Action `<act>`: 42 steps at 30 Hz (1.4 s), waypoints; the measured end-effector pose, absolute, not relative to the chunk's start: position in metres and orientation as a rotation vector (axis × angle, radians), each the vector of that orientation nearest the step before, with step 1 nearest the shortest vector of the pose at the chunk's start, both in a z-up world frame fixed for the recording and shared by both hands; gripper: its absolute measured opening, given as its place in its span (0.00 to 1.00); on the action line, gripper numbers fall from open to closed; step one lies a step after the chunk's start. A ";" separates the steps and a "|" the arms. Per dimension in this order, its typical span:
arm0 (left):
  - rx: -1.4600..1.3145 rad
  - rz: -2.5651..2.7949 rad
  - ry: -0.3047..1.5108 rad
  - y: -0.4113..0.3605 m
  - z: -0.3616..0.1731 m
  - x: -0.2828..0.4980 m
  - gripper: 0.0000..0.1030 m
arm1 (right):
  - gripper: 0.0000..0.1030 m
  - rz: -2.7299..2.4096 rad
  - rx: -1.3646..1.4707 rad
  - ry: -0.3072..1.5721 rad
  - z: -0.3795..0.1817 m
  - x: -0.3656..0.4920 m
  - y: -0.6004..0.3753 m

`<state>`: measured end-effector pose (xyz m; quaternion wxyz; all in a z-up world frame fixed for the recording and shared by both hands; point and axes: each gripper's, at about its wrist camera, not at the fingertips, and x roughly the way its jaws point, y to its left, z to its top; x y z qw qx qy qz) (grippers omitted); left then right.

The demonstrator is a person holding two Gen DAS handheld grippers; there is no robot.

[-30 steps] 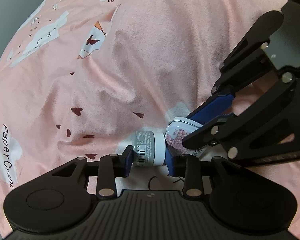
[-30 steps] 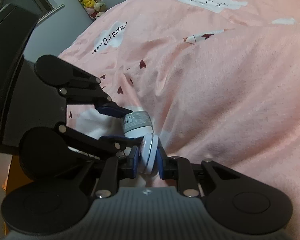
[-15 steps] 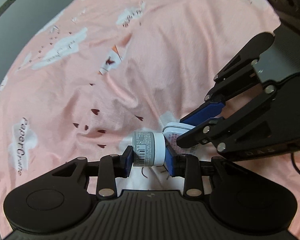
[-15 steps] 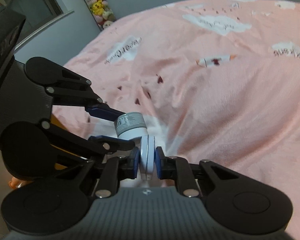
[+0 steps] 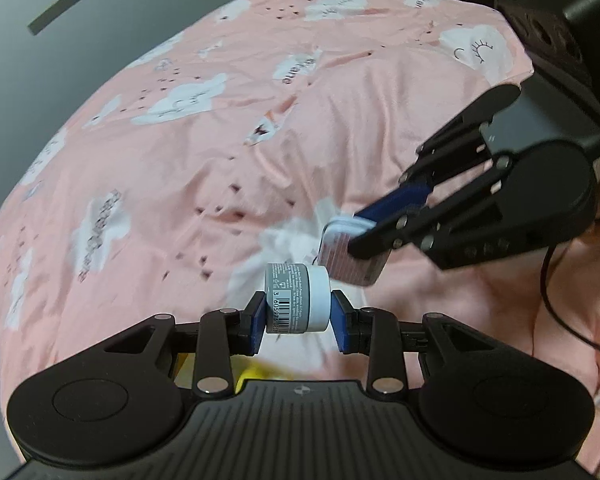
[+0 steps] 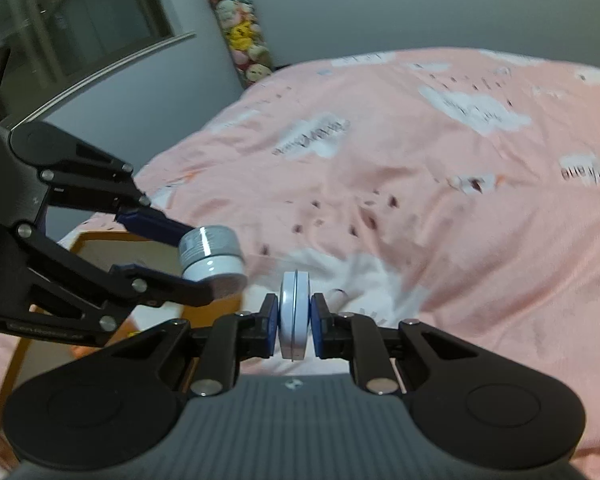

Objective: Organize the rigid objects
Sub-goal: 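Carry the grey jar and pink-labelled tin over the box with both tools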

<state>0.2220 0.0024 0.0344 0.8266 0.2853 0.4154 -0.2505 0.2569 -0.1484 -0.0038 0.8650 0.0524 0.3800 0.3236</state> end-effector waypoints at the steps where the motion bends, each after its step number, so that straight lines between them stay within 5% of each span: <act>1: 0.600 -0.522 0.881 0.008 0.037 0.217 0.37 | 0.15 0.687 0.101 0.787 0.001 0.252 -0.145; 16: 0.498 -0.406 1.034 0.107 0.021 0.142 0.37 | 0.15 0.919 -0.012 0.762 0.040 0.183 -0.065; 42: 0.786 -0.565 1.372 0.111 -0.070 0.119 0.37 | 0.15 0.986 -0.440 0.954 -0.042 0.177 0.030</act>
